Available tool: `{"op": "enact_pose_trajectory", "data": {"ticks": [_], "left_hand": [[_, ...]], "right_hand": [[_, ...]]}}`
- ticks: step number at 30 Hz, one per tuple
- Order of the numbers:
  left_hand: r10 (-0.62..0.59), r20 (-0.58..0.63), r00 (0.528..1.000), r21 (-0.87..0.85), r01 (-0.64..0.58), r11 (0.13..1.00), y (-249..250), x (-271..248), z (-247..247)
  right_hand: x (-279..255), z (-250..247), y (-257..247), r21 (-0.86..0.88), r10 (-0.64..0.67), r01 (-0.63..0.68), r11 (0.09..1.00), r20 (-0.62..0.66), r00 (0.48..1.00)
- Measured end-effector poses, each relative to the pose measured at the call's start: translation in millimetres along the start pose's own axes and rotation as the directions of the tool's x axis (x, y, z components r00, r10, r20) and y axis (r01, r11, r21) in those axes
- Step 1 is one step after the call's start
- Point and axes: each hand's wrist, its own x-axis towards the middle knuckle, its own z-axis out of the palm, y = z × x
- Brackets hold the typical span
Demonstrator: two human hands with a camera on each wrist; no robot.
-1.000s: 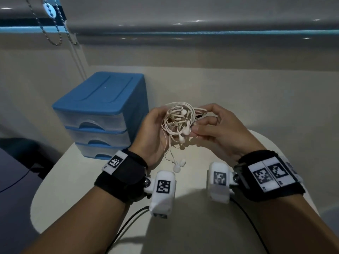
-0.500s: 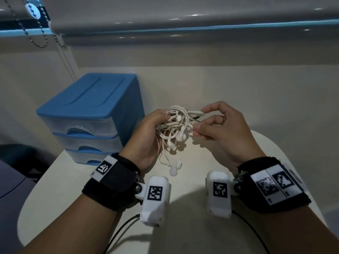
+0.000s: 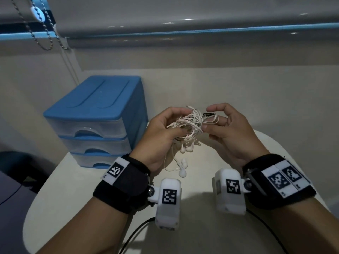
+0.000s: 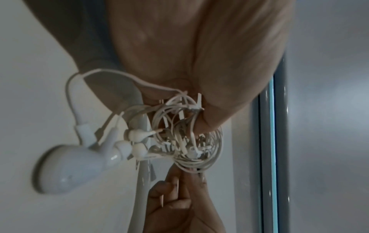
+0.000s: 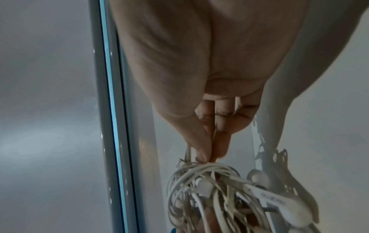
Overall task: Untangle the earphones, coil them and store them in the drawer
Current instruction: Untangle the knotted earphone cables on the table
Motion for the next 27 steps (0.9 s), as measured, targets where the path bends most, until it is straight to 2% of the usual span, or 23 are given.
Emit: {"op": "enact_pose_trajectory", "data": {"ticks": [3,7,9,13,17,22,27], "left_hand": [[0.034,0.016,0.999,0.036,-0.035,0.999,2.0,-1.9,3.1],[0.103,0.021,0.994,0.155,-0.105,0.982,3.9,-1.9,4.6],[0.113,-0.002,0.994,0.163,-0.111,0.98,5.0,-2.9,4.9],[0.081,-0.08,0.993,0.093,-0.074,0.993,5.6,-2.9,2.6],[0.021,-0.099,0.995,0.05,-0.017,0.999,7.7,-1.5,2.9],[-0.037,-0.075,0.996,-0.053,0.033,0.998,11.7,-4.3,5.7],[-0.057,-0.008,0.998,-0.157,0.055,0.986,14.8,-6.0,6.3]], "right_hand": [[1.4,-3.7,1.7,0.059,0.043,-0.043,0.997,0.002,0.999],[2.5,-5.6,2.6,0.102,0.037,-0.04,0.994,0.024,0.999],[3.1,-5.1,2.6,0.122,0.043,-0.048,0.991,0.046,0.998],[4.0,-8.0,2.2,0.194,0.059,-0.073,0.978,0.074,0.996],[1.9,-11.3,-0.9,0.199,0.051,-0.073,0.977,0.112,0.992],[1.0,-12.3,-2.6,0.249,0.072,-0.107,0.963,0.149,0.986],[2.6,-12.7,-1.9,0.271,0.082,-0.112,0.956,0.12,0.989]]}}
